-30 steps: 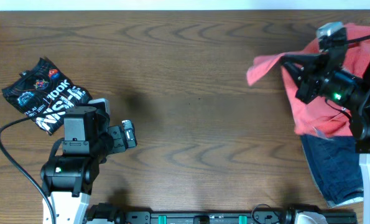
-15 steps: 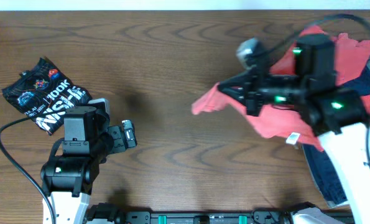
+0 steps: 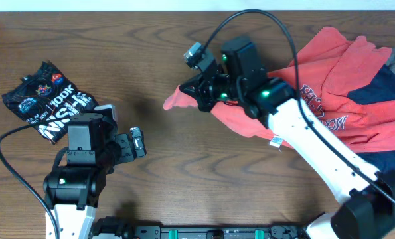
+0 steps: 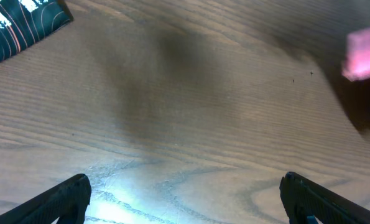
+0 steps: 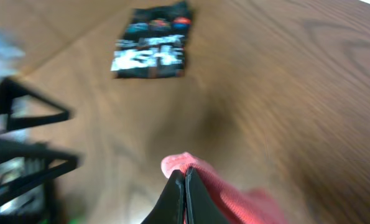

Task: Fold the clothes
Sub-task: 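Grasp the orange shirt with the right gripper and drag it leftward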

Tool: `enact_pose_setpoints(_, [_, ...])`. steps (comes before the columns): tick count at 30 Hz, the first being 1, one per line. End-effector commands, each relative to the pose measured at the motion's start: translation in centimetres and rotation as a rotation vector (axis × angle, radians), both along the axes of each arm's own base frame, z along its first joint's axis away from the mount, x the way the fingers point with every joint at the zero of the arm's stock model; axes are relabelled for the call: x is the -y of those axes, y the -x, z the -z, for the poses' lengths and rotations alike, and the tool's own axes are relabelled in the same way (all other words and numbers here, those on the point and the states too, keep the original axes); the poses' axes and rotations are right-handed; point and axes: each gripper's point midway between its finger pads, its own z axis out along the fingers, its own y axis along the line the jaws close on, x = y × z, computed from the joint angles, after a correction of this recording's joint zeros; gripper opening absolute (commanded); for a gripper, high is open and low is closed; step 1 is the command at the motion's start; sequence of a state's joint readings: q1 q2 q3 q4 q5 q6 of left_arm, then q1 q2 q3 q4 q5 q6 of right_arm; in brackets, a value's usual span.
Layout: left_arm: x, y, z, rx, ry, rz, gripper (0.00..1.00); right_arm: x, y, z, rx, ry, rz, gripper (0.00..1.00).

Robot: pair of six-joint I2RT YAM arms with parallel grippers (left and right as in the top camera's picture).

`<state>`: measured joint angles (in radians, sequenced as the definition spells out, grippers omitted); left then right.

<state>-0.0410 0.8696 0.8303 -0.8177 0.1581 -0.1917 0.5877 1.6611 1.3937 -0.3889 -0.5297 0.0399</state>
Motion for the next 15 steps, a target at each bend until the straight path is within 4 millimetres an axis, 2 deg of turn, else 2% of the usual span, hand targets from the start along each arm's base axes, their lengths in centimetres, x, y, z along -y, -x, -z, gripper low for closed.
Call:
enact_pose_setpoints(1, [0.1,-0.3,-0.9,0.021,0.016,-0.007,0.98,1.8,-3.6,1.3,0.034,0.101,0.252,0.29])
enact_pose_setpoints(2, [0.1,-0.3,-0.9,0.021,0.016,-0.008,0.98,2.9,-4.6,1.8,0.045,0.141,0.329,0.52])
enact_pose_setpoints(4, [0.1,-0.3,-0.9,0.021,0.016,-0.008,0.98,4.8,-5.6,2.3,0.060,0.204,0.427,0.59])
enact_pose_setpoints(5, [0.1,-0.3,-0.9,0.021,0.016,-0.007,0.98,5.7,-5.9,2.3,0.067,0.225,0.461,0.72])
enact_pose_setpoints(6, [0.1,-0.3,-0.9,0.021,0.016,-0.008,0.98,6.7,-6.1,2.2,0.065,0.241,0.500,0.91])
enact_pose_setpoints(7, [0.1,-0.3,-0.9,0.021,0.016,-0.008,0.98,7.7,-6.3,2.0,0.061,0.252,0.545,0.99])
enact_pose_setpoints(10, [0.3,-0.7,-1.2,0.039,0.027,-0.006,0.98,12.2,-6.5,1.2,0.030,0.294,0.712,0.99])
enact_pose_setpoints(13, [0.4,-1.3,-1.5,0.052,0.085,-0.069,0.98,16.5,-5.8,0.8,-0.016,0.344,0.807,0.99])
enact_pose_setpoints(15, [1.2,-1.8,-1.6,0.053,0.146,-0.070,0.98,19.3,-5.1,0.9,-0.057,0.379,0.852,0.99])
